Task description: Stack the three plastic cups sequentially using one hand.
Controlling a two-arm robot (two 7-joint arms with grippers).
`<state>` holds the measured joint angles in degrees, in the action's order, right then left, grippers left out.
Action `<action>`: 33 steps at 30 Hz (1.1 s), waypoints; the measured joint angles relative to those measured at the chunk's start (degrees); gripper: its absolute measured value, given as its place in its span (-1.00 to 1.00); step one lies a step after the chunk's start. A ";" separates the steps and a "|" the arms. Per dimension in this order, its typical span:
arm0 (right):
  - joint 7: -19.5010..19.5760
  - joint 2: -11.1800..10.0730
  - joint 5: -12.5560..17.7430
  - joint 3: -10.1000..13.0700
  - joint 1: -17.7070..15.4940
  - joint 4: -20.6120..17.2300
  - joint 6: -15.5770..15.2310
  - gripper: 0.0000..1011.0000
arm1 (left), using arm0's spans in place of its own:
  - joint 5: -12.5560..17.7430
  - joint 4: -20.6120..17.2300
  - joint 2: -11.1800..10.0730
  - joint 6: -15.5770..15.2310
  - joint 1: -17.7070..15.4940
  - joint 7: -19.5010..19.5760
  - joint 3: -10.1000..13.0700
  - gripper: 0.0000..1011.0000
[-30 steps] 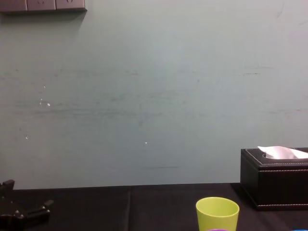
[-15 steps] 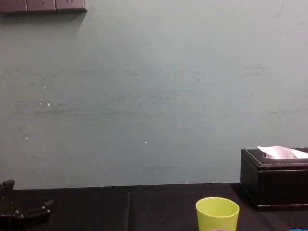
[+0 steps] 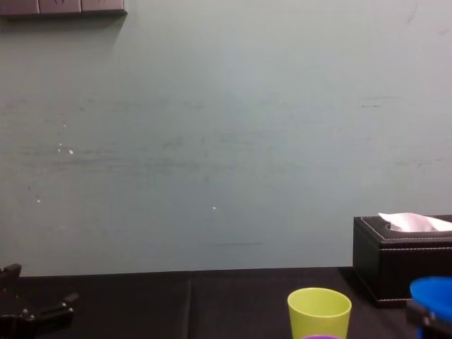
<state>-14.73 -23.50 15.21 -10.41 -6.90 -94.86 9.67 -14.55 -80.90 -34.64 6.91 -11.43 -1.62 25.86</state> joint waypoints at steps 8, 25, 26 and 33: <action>-3.77 0.40 2.50 0.76 6.46 -0.38 -5.58 0.50 | 0.00 0.00 0.00 0.00 0.00 0.00 0.00 1.00; -8.57 3.13 5.18 -5.59 19.81 7.33 -10.08 0.50 | 0.00 0.00 0.00 0.00 0.00 0.00 0.00 1.00; -8.72 3.33 5.23 -5.97 20.27 7.85 -10.14 0.50 | 0.00 0.00 0.00 0.00 0.00 0.00 0.00 1.00; -10.16 4.80 6.12 -8.52 24.15 12.77 -10.17 0.50 | 0.00 0.00 0.00 0.00 0.00 0.00 0.00 1.00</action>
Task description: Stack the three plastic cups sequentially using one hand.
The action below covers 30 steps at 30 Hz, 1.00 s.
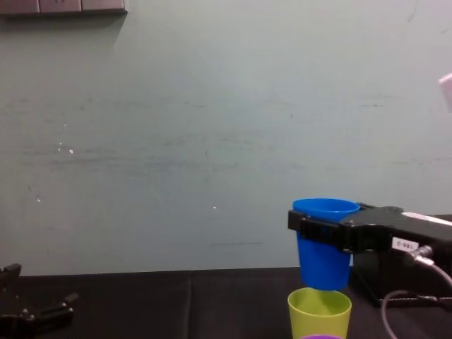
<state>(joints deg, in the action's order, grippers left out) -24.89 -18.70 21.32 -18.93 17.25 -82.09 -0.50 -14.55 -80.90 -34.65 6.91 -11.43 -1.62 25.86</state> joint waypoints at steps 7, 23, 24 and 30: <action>-0.77 0.52 0.47 -1.49 1.93 2.92 0.61 0.50 | 0.00 0.00 0.00 0.00 0.00 0.00 0.00 1.00; -1.07 0.66 0.55 -2.99 2.97 6.31 1.89 0.50 | 0.00 0.00 0.00 0.00 0.00 0.00 0.00 1.00; -1.05 0.72 0.43 -3.08 3.04 6.57 1.99 0.50 | 0.00 0.00 0.00 0.00 0.00 0.00 0.00 1.00; -1.02 0.80 0.27 -3.22 3.05 7.38 2.25 0.50 | 0.00 0.00 0.00 0.00 0.00 0.00 0.00 1.00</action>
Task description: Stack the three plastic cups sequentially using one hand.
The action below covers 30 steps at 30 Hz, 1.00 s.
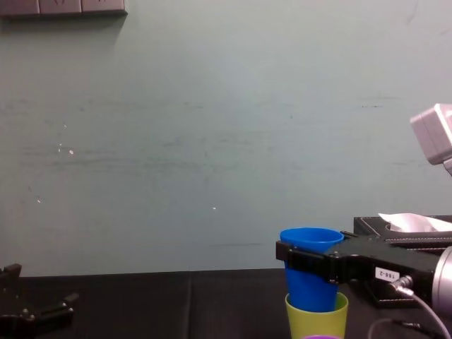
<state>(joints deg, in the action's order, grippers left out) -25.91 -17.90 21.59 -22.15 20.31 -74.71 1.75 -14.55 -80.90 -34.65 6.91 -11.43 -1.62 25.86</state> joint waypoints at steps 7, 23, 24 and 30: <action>0.03 0.13 -0.11 -0.11 -0.34 0.64 0.22 0.50 | 0.00 0.00 0.00 0.00 0.00 0.00 0.00 1.00; -0.01 0.29 -0.07 -0.23 -1.18 1.36 0.46 0.50 | 0.00 0.00 0.00 0.00 0.00 0.00 0.00 1.00; -0.01 0.28 -0.08 -0.22 -1.18 1.39 0.48 0.50 | 0.00 0.00 0.00 0.00 0.00 0.00 0.00 1.00; -0.30 0.09 -0.18 -0.19 -1.16 1.76 0.53 0.50 | 0.00 0.00 0.00 0.00 0.00 0.00 0.00 1.00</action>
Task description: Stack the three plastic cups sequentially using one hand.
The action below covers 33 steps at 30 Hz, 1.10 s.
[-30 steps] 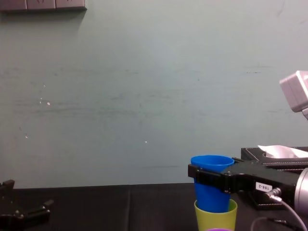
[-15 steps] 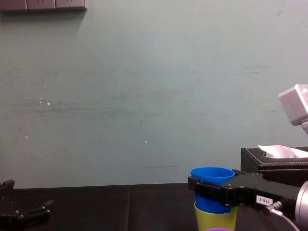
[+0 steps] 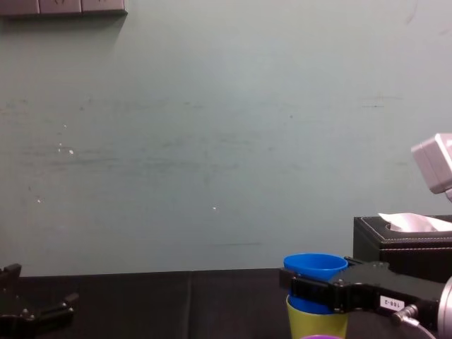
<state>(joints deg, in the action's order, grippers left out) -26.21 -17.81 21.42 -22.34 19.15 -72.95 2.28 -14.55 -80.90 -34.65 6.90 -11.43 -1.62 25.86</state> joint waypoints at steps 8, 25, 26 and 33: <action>-0.34 0.04 -0.06 -0.21 0.15 0.50 -0.09 0.50 | 0.00 0.00 0.00 0.00 0.00 0.00 0.00 1.00; 0.86 0.06 -1.89 -0.71 0.18 0.35 -0.66 0.50 | 0.00 0.00 0.00 0.00 0.00 0.00 0.00 1.00; 0.86 0.06 -1.88 -0.71 0.18 0.34 -0.66 0.50 | 0.00 0.00 0.00 0.00 0.00 0.00 0.00 1.00; 0.85 0.04 -1.83 -0.70 0.18 0.31 -0.66 0.50 | 0.00 0.00 0.00 0.00 0.00 0.00 0.00 1.00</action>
<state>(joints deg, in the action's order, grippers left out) -25.35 -17.77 19.59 -23.04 19.33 -72.64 1.62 -14.55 -80.90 -34.65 6.91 -11.43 -1.62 25.86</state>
